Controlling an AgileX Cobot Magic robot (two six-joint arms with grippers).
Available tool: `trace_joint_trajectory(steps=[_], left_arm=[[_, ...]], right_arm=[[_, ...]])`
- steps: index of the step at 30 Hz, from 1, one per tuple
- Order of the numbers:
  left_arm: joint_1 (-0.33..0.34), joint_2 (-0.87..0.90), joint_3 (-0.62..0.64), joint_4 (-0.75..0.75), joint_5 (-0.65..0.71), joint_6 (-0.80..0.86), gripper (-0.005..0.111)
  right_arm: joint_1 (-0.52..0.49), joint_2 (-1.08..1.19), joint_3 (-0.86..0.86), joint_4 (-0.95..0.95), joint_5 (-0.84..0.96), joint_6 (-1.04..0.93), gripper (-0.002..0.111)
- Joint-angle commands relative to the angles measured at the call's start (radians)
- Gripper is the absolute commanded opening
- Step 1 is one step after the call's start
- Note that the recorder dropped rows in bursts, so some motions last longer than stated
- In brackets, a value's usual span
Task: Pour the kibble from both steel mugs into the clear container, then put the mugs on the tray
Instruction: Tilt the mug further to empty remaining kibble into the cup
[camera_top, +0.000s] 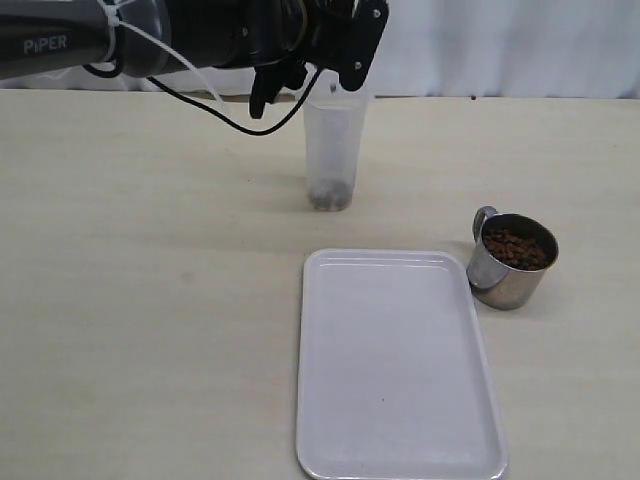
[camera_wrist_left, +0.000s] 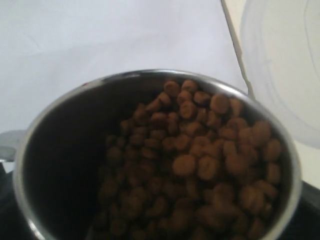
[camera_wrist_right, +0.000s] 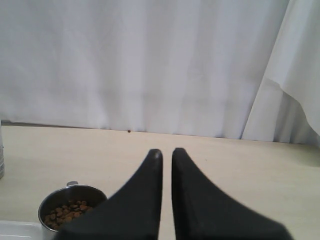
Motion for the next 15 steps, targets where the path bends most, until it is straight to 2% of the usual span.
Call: trace_joint_trajectory(steps=[1, 15], left_arm=[[-0.002, -0.008, -0.012, 0.028, -0.014, -0.004, 0.000], [-0.002, -0.006, -0.012, 0.076, -0.014, -0.002, 0.000]], right_arm=[[0.003, -0.004, 0.004, -0.007, 0.005, 0.004, 0.005], [0.003, -0.004, 0.004, -0.007, 0.005, 0.004, 0.005]])
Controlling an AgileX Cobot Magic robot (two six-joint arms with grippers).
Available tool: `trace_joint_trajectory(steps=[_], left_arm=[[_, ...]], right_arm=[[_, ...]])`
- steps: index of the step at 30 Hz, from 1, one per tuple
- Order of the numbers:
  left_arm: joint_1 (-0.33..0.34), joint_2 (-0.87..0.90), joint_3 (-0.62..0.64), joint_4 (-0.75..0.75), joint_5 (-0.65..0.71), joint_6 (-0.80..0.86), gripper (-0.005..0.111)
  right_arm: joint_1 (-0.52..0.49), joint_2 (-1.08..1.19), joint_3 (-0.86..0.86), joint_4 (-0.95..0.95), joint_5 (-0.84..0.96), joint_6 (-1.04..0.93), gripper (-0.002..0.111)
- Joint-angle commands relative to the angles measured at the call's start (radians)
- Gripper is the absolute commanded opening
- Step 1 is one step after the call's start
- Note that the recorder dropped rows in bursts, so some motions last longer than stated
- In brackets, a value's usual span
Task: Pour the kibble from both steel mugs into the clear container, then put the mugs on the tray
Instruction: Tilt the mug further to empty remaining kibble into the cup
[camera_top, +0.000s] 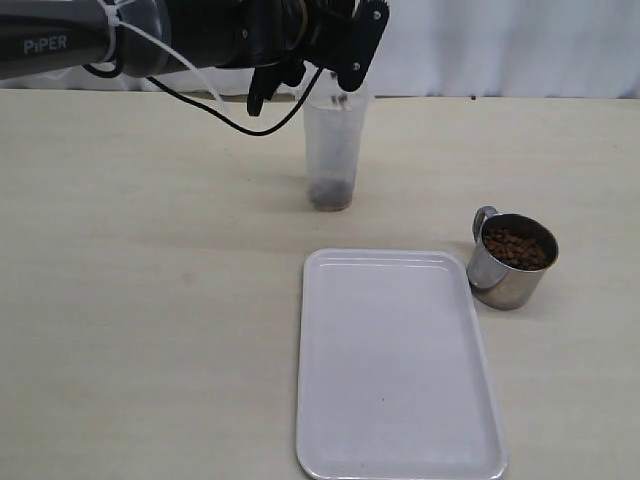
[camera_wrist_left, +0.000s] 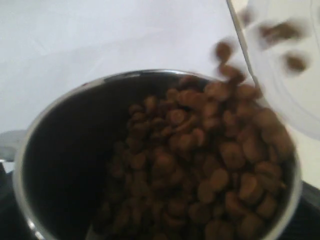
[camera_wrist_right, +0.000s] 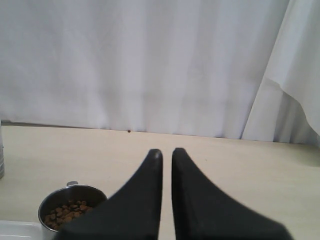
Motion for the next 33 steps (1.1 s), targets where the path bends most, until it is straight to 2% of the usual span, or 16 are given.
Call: trace_joint_trajectory(steps=[1, 33], left_arm=[[-0.002, -0.006, -0.012, 0.043, -0.012, -0.002, 0.000], [-0.002, -0.006, -0.012, 0.071, -0.016, 0.054, 0.000]], right_arm=[[0.003, -0.004, 0.004, -0.007, 0.005, 0.004, 0.005], [0.003, -0.004, 0.004, -0.007, 0.005, 0.004, 0.005]])
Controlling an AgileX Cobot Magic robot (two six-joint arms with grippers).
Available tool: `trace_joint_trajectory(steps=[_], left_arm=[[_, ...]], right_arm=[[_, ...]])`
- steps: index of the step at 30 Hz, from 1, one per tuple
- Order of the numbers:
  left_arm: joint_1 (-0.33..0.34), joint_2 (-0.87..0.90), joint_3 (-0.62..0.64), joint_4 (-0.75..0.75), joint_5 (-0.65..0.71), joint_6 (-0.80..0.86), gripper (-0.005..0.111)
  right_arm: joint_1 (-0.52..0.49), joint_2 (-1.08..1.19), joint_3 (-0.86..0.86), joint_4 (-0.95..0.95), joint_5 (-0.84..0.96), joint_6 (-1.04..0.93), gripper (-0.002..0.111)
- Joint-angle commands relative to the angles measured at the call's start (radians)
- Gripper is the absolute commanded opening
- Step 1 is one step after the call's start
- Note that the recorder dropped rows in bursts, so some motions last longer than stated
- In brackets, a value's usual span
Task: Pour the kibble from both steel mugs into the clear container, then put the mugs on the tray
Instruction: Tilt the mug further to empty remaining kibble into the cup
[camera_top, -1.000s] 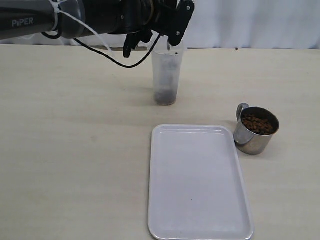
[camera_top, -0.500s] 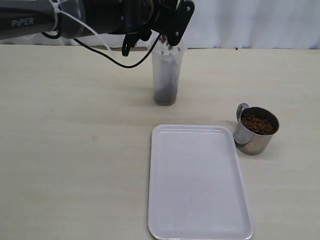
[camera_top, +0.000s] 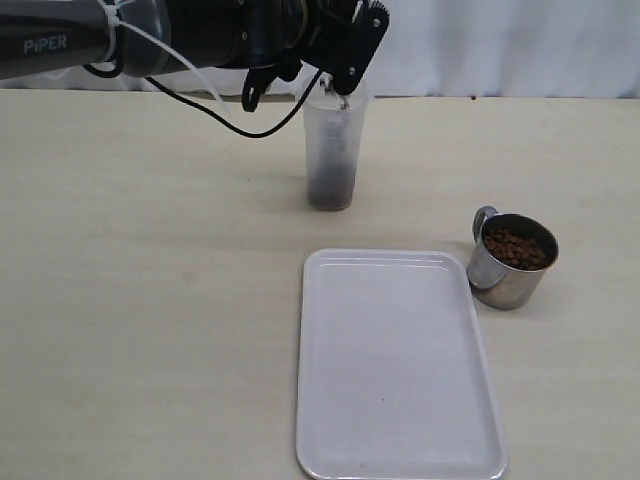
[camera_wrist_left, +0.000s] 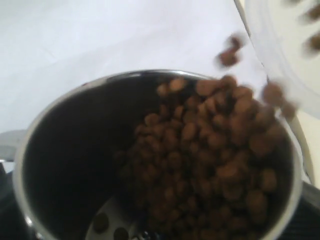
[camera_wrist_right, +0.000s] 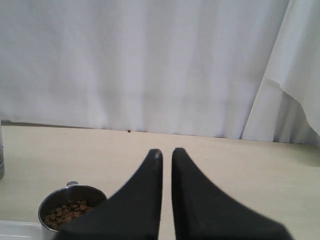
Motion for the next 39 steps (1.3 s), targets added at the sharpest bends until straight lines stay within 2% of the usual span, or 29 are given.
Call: trace_joint_trajectory(steps=[1, 39], left_arm=[[-0.002, -0.006, -0.012, 0.017, -0.012, 0.005, 0.000], [-0.002, -0.006, -0.012, 0.075, -0.004, 0.106, 0.000]], right_arm=[[0.003, -0.004, 0.004, -0.007, 0.005, 0.004, 0.005], [0.003, -0.004, 0.004, -0.007, 0.005, 0.004, 0.005]])
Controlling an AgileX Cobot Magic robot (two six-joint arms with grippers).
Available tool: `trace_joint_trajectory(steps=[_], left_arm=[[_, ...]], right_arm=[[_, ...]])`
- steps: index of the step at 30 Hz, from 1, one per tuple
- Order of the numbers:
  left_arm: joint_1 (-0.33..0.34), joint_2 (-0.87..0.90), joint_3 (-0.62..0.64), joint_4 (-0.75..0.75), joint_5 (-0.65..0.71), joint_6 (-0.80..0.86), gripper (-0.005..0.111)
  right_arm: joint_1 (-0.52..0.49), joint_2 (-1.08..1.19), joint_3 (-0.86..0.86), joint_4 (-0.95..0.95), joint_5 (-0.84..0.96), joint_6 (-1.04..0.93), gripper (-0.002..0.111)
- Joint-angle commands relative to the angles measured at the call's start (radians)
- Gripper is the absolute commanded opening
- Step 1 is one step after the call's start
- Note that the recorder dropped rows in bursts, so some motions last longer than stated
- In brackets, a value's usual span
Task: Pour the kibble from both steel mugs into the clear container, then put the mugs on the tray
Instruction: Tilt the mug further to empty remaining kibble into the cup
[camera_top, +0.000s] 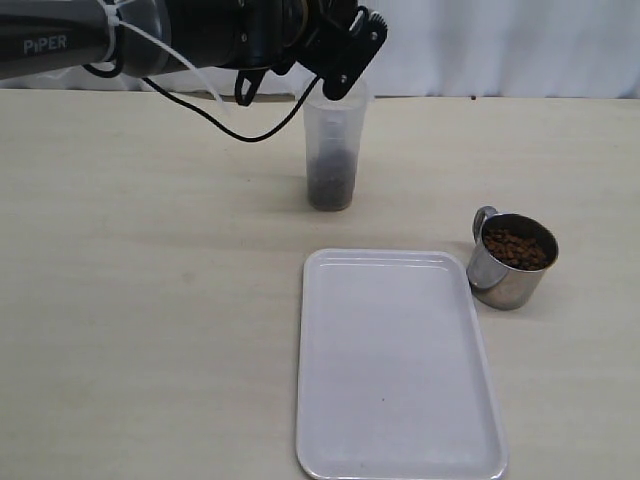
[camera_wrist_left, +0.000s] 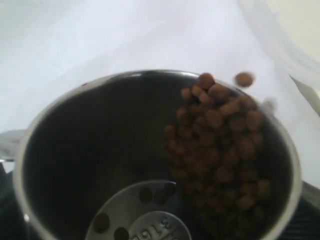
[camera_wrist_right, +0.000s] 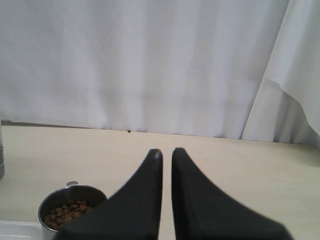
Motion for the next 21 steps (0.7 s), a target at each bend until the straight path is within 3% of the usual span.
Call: trace_joint_trajectory(steps=[1, 21], left_arm=[[-0.004, -0.006, -0.012, 0.025, 0.000, -0.001, 0.000], [-0.024, -0.006, -0.012, 0.068, -0.004, 0.051, 0.000]], right_arm=[[0.003, -0.004, 0.004, -0.007, 0.005, 0.004, 0.005], [0.003, -0.004, 0.004, -0.007, 0.005, 0.004, 0.005]])
